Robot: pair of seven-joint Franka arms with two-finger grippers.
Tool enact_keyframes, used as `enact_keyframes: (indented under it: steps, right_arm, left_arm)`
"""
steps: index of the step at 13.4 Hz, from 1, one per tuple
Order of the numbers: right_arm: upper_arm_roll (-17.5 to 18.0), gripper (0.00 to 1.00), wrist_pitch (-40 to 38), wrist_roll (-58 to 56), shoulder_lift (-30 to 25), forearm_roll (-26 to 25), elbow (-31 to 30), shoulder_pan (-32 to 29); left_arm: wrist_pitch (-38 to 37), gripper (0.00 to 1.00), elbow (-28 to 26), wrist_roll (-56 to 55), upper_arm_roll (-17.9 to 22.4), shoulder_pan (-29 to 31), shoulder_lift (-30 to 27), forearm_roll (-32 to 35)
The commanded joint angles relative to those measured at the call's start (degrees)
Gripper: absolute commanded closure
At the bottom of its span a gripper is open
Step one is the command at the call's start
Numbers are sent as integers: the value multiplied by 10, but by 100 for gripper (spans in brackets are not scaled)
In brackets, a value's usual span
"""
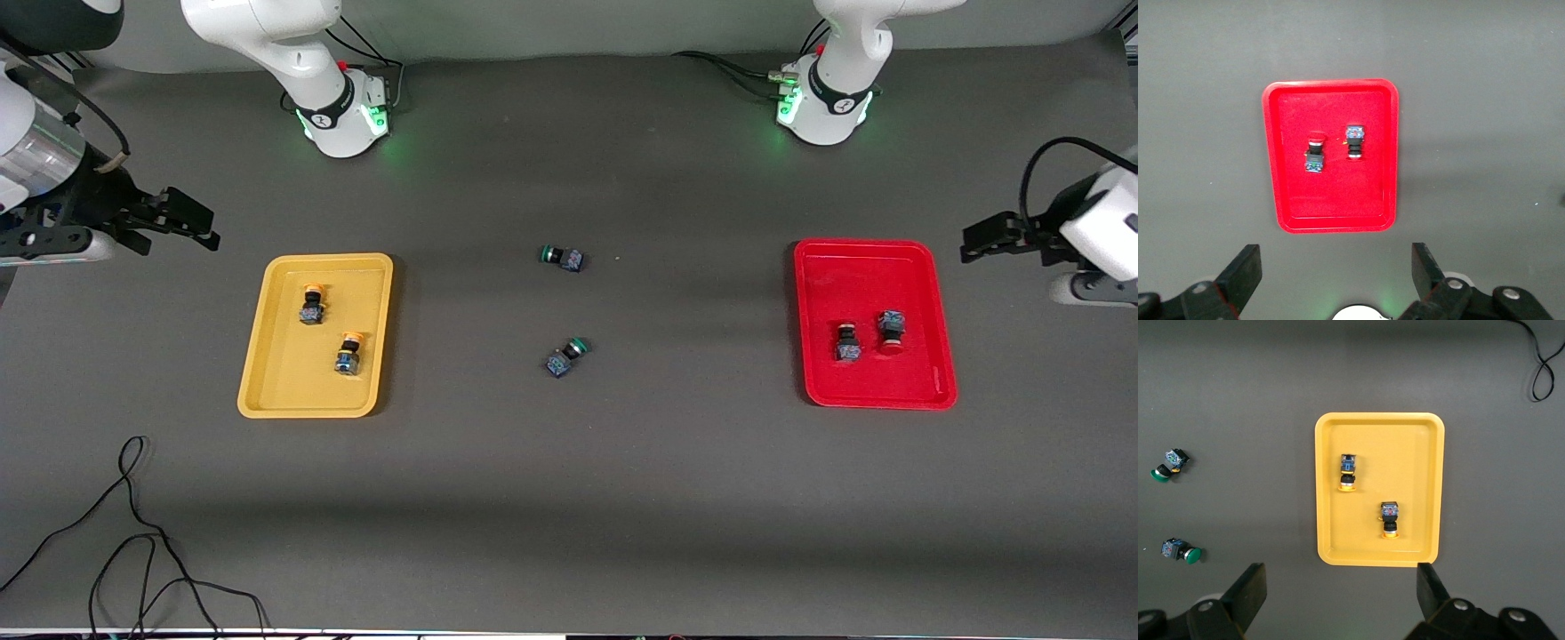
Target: Place red and yellow buttons in trays
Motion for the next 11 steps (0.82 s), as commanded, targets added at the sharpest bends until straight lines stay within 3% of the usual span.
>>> enact_keyframes:
  steps: [1,11]
  right_arm:
    - [8,0,-5,-7,11,-10,12,-5]
    - [1,0,-5,1,49,-9,40,-7]
  left_arm:
    - [11,0,-30,-9,15,-25,-13,0]
    - [0,0,-19,-4,15,-21,-16,-2]
